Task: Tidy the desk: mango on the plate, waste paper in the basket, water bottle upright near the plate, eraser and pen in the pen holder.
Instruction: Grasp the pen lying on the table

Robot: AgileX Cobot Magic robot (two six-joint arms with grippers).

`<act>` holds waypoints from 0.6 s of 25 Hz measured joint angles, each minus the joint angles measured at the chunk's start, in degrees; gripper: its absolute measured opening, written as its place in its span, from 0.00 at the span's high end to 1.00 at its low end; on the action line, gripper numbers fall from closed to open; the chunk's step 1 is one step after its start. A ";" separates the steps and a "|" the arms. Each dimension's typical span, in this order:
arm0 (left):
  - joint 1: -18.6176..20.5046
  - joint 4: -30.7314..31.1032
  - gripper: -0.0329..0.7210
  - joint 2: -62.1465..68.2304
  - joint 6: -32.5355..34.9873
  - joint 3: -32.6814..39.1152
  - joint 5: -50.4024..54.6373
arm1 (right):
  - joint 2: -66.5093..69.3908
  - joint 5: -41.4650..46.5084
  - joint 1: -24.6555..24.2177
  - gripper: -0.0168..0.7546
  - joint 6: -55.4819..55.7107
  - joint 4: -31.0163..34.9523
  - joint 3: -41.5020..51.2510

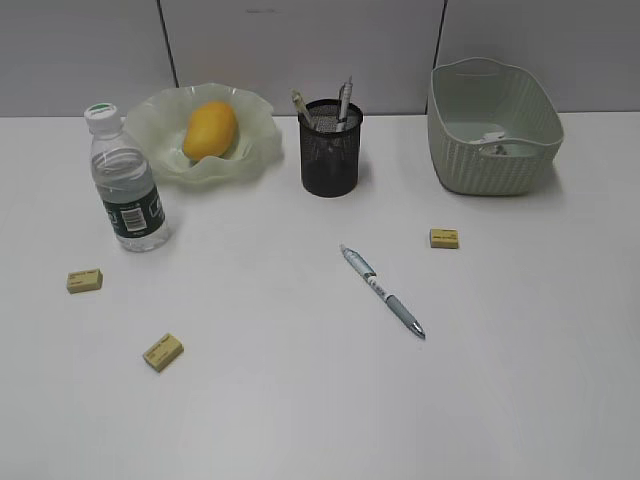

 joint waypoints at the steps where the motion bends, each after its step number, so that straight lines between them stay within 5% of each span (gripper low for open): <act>1: 0.00 0.00 0.45 0.00 0.00 0.00 0.00 | 2.49 0.06 1.02 0.52 -0.02 -0.10 -2.06; 15: 0.00 0.21 0.51 0.00 0.00 0.07 0.00 | 31.93 2.05 16.28 0.52 4.48 2.62 -21.16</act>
